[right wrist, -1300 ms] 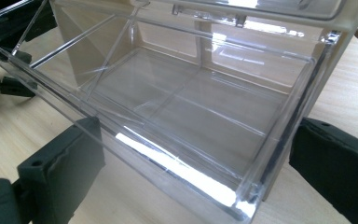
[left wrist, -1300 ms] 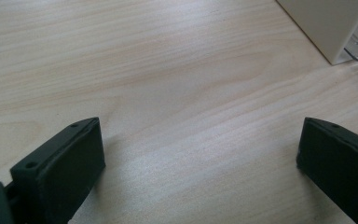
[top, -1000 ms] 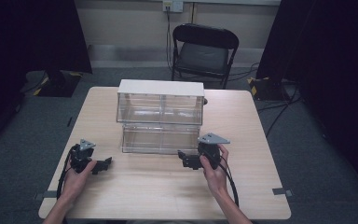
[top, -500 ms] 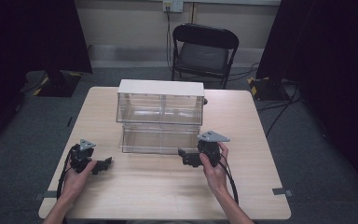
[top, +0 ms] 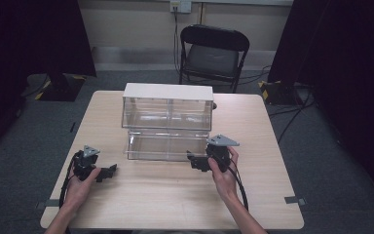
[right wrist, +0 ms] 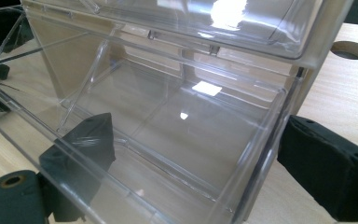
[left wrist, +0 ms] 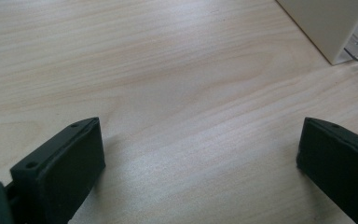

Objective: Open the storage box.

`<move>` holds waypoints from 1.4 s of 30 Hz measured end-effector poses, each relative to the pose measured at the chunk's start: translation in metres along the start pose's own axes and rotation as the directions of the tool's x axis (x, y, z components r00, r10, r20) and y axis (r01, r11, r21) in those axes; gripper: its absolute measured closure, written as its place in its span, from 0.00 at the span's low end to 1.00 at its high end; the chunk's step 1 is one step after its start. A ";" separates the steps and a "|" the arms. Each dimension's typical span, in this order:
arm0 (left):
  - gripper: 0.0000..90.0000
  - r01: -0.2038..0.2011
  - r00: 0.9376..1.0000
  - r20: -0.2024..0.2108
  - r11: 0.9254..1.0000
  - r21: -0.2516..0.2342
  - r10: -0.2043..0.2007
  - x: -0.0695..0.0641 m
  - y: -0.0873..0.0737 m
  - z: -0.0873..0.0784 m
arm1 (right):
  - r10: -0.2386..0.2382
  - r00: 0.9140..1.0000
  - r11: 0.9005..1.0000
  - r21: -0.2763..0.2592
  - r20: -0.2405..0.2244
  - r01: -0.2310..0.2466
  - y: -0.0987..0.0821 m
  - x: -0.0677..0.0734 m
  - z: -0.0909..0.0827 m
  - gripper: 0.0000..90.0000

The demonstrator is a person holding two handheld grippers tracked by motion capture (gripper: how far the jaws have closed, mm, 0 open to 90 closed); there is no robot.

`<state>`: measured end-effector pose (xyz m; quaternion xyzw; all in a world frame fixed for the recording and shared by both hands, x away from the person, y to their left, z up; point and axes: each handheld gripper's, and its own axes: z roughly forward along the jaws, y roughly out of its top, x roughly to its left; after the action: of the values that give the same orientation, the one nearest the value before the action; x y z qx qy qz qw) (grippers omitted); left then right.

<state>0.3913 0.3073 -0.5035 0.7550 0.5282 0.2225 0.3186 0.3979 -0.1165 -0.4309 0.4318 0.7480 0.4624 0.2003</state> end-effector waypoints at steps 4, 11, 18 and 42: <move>0.00 0.000 1.000 0.000 1.000 0.000 0.000 0.000 0.000 0.000 | -0.008 1.000 1.000 -0.001 0.004 0.008 0.000 0.000 0.001 0.12; 0.00 0.000 1.000 0.000 1.000 0.000 0.000 0.000 0.000 0.000 | -0.001 1.000 1.000 0.000 0.010 0.001 0.001 -0.001 0.001 0.12; 0.00 0.000 1.000 0.000 1.000 0.000 0.000 0.000 0.000 0.000 | -0.002 1.000 1.000 -0.009 0.020 0.002 0.002 -0.001 0.000 0.12; 0.00 -0.001 1.000 0.000 1.000 0.000 0.001 0.000 0.000 0.000 | -0.016 1.000 0.999 -0.032 0.026 0.016 0.006 -0.002 -0.003 0.15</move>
<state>0.3913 0.3073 -0.5035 0.7551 0.5280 0.2227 0.3186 0.4000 -0.1186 -0.4242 0.4283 0.7412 0.4675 0.2204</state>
